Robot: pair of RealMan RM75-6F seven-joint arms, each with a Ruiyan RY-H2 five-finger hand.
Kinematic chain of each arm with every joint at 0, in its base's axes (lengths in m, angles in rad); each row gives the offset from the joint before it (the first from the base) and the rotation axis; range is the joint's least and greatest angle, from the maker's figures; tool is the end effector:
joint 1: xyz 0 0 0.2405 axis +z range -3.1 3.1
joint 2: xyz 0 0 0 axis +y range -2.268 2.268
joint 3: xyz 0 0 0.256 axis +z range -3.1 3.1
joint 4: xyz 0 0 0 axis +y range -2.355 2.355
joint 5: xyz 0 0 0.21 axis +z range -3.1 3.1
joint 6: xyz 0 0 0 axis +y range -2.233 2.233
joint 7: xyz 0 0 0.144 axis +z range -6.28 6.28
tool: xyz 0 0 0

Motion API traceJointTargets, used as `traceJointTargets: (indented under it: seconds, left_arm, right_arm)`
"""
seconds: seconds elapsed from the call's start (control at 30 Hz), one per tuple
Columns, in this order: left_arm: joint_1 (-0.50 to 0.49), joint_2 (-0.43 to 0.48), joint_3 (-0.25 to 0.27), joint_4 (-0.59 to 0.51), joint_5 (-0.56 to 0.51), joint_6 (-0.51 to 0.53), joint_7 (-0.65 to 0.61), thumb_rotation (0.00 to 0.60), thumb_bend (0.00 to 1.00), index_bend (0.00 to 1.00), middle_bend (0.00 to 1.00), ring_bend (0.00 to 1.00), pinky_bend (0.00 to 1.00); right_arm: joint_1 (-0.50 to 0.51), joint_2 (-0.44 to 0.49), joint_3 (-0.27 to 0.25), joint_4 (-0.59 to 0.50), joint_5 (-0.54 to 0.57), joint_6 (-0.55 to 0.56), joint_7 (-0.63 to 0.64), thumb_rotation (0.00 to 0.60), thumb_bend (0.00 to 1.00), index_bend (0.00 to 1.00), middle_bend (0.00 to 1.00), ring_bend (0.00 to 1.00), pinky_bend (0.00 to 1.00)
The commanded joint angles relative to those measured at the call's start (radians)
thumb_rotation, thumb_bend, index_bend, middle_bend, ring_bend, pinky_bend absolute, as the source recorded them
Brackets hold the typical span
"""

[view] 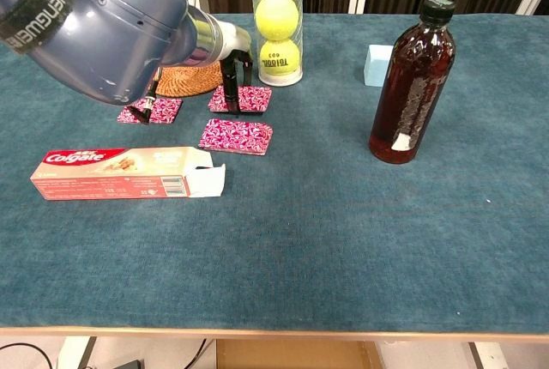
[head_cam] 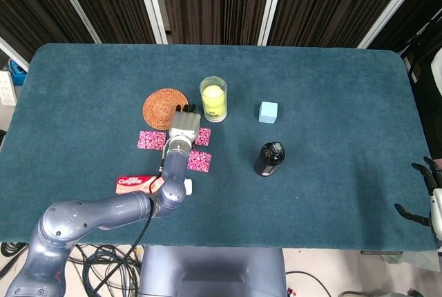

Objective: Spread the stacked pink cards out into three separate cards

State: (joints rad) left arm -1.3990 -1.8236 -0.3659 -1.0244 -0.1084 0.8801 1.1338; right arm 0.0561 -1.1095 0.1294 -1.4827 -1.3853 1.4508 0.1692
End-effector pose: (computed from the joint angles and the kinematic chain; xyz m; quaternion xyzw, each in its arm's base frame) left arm -0.0161 0.4469 -0.0717 -0.7246 -0.4228 -0.1756 0.5152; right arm -0.3515 -0.1883 0.1923 0.5256 -0.4126 0.3937 0.6313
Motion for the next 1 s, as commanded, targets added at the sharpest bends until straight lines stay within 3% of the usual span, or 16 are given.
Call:
traceJointTargets:
  seconds: [0.03,0.57,1.0]
  left_arm:
    - [0.003,-0.001,-0.002,-0.001,-0.003,-0.001,0.008,0.6,0.21,0.43,0.11,0.0,0.0]
    - [0.014,-0.003,-0.02,0.0,0.003,0.001,0.035,0.6,0.16,0.35,0.11,0.0,0.0]
    - [0.029,0.04,-0.036,-0.073,0.033,0.027,0.028,0.6,0.16,0.37,0.11,0.0,0.0]
  right_arm:
    - [0.0,0.0,-0.001,0.0,-0.003,0.0,0.001,0.6,0.11,0.18,0.06,0.13,0.24]
    - [-0.001,0.0,0.001,0.001,-0.001,0.003,0.001,0.6,0.11,0.18,0.06,0.13,0.24]
    - [-0.001,-0.002,0.002,0.004,0.0,0.002,0.001,0.6,0.11,0.18,0.06,0.13,0.24]
